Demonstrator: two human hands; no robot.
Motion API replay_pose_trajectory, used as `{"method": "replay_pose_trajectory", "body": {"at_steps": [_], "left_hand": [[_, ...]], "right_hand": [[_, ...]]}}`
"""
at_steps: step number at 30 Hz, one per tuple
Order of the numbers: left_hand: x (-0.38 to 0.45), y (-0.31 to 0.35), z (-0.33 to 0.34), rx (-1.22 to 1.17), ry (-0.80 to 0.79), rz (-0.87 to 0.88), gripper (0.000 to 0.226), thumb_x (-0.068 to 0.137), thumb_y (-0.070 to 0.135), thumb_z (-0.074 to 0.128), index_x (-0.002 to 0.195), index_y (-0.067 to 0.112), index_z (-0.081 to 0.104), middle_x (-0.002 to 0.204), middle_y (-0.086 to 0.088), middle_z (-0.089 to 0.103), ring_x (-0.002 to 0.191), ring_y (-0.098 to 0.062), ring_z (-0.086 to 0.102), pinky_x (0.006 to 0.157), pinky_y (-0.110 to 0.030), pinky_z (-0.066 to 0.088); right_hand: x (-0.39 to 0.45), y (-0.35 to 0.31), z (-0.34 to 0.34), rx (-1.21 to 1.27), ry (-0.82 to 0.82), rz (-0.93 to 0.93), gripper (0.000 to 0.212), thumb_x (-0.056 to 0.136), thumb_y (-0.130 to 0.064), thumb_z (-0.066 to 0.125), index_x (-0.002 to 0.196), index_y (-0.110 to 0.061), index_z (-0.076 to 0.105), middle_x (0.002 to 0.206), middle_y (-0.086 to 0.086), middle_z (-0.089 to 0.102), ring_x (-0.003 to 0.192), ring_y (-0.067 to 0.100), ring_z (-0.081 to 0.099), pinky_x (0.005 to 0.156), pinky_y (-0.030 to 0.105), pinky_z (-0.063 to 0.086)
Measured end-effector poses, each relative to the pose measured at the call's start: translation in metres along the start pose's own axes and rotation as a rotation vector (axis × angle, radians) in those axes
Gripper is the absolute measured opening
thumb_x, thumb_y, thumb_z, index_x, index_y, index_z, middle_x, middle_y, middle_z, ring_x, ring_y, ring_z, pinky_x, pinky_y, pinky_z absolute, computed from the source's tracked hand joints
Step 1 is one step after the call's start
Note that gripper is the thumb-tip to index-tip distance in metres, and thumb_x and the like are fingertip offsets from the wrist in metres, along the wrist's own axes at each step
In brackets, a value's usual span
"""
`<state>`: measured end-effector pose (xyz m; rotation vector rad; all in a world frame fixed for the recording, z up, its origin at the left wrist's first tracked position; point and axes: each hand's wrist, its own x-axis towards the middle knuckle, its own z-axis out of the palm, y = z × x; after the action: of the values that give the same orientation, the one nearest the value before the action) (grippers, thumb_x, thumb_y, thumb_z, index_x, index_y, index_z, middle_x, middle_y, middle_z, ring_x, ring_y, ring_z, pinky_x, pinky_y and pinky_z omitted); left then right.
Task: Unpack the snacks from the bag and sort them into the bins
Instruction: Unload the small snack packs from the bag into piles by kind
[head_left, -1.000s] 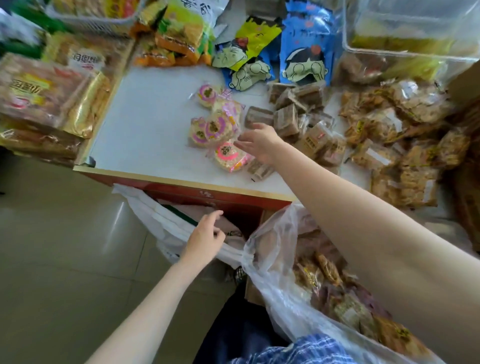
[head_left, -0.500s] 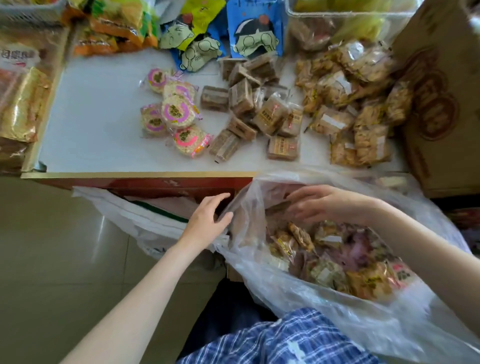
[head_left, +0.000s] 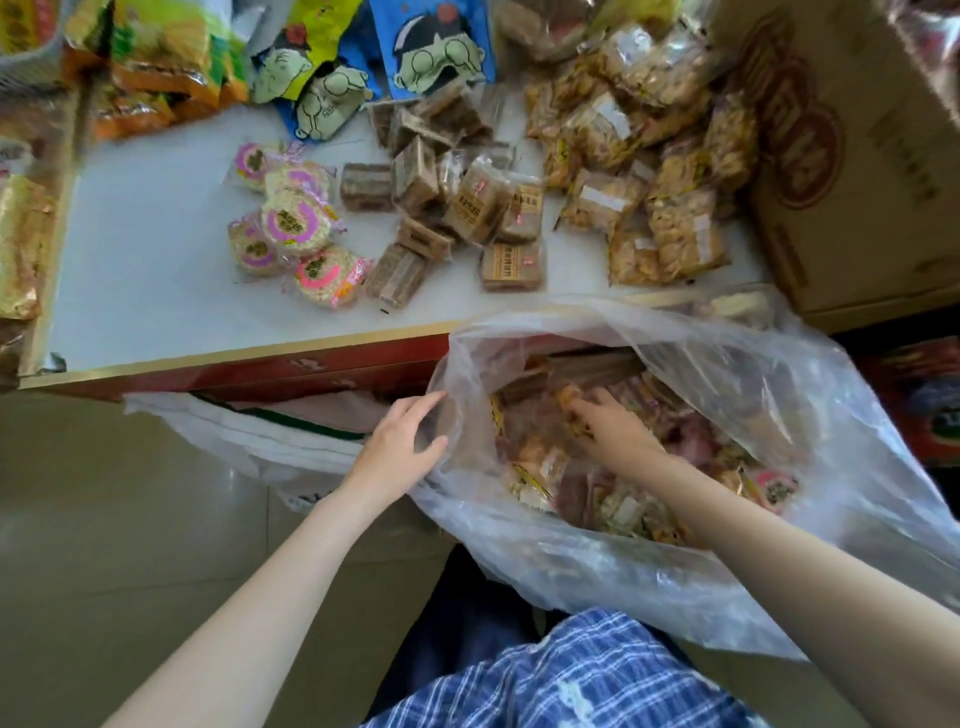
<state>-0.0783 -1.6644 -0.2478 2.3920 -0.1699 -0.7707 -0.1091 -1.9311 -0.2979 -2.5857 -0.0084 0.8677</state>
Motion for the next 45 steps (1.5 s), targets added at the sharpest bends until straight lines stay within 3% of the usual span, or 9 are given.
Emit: {"method": "replay_pose_trajectory", "body": {"at_steps": [5,7,13,18,27,33,36,40,45], "left_hand": [[0.01,0.014,-0.002,0.003,0.031,0.035,0.051,0.094,0.024,0.053,0.142,0.023,0.037,0.141,0.0,0.037,0.129,-0.016,0.04,0.098,-0.022,0.031],[0.014,0.022,-0.006,0.021,0.031,0.064,0.051,0.094,0.025,0.053,0.142,0.023,0.038,0.141,-0.001,0.037,0.129,-0.017,0.039,0.099,-0.024,0.031],[0.016,0.034,-0.016,0.03,0.089,0.072,0.05,0.093,0.027,0.053,0.141,0.028,0.038,0.142,0.0,0.037,0.131,-0.017,0.036,0.1,-0.025,0.029],[0.008,0.028,-0.008,0.035,0.076,0.045,0.05,0.094,0.028,0.052,0.142,0.028,0.036,0.144,0.001,0.034,0.132,-0.016,0.035,0.098,-0.024,0.03],[0.002,0.02,0.011,0.053,0.061,0.011,0.054,0.091,0.034,0.056,0.141,0.032,0.036,0.144,0.0,0.033,0.133,-0.02,0.034,0.106,-0.044,0.035],[-0.005,0.008,0.017,-0.004,-0.024,-0.036,0.062,0.089,0.03,0.06,0.143,0.031,0.031,0.145,-0.005,0.028,0.134,-0.027,0.031,0.108,-0.04,0.032],[-0.01,0.009,0.014,-0.006,-0.048,-0.031,0.062,0.09,0.027,0.059,0.144,0.029,0.029,0.145,-0.006,0.028,0.132,-0.023,0.034,0.103,-0.03,0.032],[-0.013,0.005,0.009,0.028,-0.054,-0.023,0.06,0.092,0.025,0.057,0.144,0.029,0.03,0.145,-0.003,0.028,0.129,-0.019,0.038,0.095,-0.021,0.03],[0.0,0.013,0.001,0.062,-0.005,-0.001,0.054,0.094,0.024,0.053,0.144,0.025,0.033,0.145,-0.004,0.03,0.131,-0.02,0.036,0.1,-0.027,0.032]], "right_hand": [[-0.043,-0.011,-0.096,0.449,0.26,-0.244,0.056,0.083,-0.004,0.064,0.12,-0.045,0.049,0.111,-0.014,0.055,0.08,0.008,0.061,0.076,0.02,0.046],[-0.038,-0.013,-0.134,0.671,0.377,-0.224,0.061,0.081,-0.008,0.066,0.118,-0.052,0.046,0.116,-0.001,0.059,0.072,0.027,0.061,0.079,0.038,0.052],[0.04,0.006,-0.247,0.985,0.815,-0.052,0.06,0.081,-0.007,0.063,0.13,-0.03,0.035,0.103,0.007,0.055,0.085,0.018,0.062,0.072,0.039,0.058],[0.072,0.026,-0.252,0.829,0.593,0.282,0.064,0.083,-0.004,0.057,0.142,-0.014,0.035,0.113,0.005,0.05,0.105,0.024,0.058,0.084,0.035,0.052],[-0.015,-0.012,-0.17,0.388,0.685,-0.038,0.031,0.088,-0.003,0.052,0.118,-0.008,0.057,0.116,0.009,0.054,0.096,0.018,0.058,0.086,0.026,0.048],[-0.005,-0.011,-0.025,0.067,-0.231,-0.076,0.055,0.091,-0.013,0.054,0.142,-0.024,0.036,0.144,0.01,0.036,0.132,0.029,0.038,0.105,0.036,0.036],[0.014,-0.012,0.025,-0.064,-0.448,-0.054,0.076,0.088,-0.026,0.062,0.148,-0.036,0.015,0.153,0.014,0.013,0.132,0.042,0.034,0.105,0.046,0.038],[0.022,-0.019,0.052,-0.169,-0.255,-0.042,0.064,0.09,-0.013,0.055,0.143,-0.036,0.027,0.151,0.013,0.017,0.122,0.042,0.041,0.09,0.045,0.045],[0.009,-0.001,0.022,0.036,-0.036,-0.085,0.048,0.087,-0.005,0.057,0.132,-0.022,0.052,0.124,0.008,0.059,0.106,0.025,0.058,0.084,0.029,0.047]]}}
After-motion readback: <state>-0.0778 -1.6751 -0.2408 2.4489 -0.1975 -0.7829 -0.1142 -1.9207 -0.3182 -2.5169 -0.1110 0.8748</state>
